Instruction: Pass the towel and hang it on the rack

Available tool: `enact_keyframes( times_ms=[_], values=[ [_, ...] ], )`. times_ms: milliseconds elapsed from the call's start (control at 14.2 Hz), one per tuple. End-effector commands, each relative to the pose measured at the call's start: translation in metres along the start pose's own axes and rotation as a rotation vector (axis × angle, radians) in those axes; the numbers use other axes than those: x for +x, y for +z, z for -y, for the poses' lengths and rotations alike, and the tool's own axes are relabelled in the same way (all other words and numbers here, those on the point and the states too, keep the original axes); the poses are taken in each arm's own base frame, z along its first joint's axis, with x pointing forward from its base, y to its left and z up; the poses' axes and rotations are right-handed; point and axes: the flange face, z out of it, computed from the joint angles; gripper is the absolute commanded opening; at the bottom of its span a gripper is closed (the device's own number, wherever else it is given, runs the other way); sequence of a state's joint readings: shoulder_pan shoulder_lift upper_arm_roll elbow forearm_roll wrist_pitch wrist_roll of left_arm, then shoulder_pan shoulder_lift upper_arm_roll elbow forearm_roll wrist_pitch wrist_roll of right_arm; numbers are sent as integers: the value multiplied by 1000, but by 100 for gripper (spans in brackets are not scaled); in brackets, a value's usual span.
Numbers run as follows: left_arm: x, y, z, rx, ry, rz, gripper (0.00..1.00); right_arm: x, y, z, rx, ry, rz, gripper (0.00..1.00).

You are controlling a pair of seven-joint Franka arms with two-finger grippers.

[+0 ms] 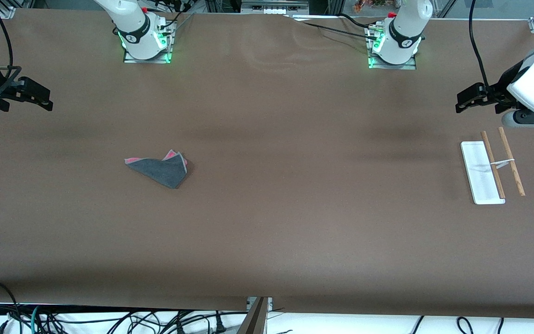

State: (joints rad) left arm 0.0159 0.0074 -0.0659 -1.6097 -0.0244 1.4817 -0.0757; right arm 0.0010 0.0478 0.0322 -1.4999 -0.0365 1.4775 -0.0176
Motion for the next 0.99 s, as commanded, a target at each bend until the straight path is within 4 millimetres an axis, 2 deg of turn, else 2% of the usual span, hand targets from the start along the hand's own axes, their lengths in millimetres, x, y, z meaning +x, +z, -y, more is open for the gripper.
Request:
enact_keyframes(
  times_ms=[0,71,212,282,564,917],
  values=[
    [-6,-7,-1,19,-10,-16,100,0,9,14,-2,-25,25,100],
    [-6,-7,-2,17,-10,-16,100,2,18,24,-2,-41,38,100],
    [-6,-6,-4,12,-15,-14,100,3,23,36,-5,-61,42,100],
    [-6,-6,-4,12,-18,-12,100,5,33,51,-5,-92,56,100],
    [-7,-6,1,13,-24,-6,100,21,84,114,-2,-208,44,100],
    [-8,-7,0,13,-24,-2,100,43,144,169,5,-307,66,100]
  ],
)
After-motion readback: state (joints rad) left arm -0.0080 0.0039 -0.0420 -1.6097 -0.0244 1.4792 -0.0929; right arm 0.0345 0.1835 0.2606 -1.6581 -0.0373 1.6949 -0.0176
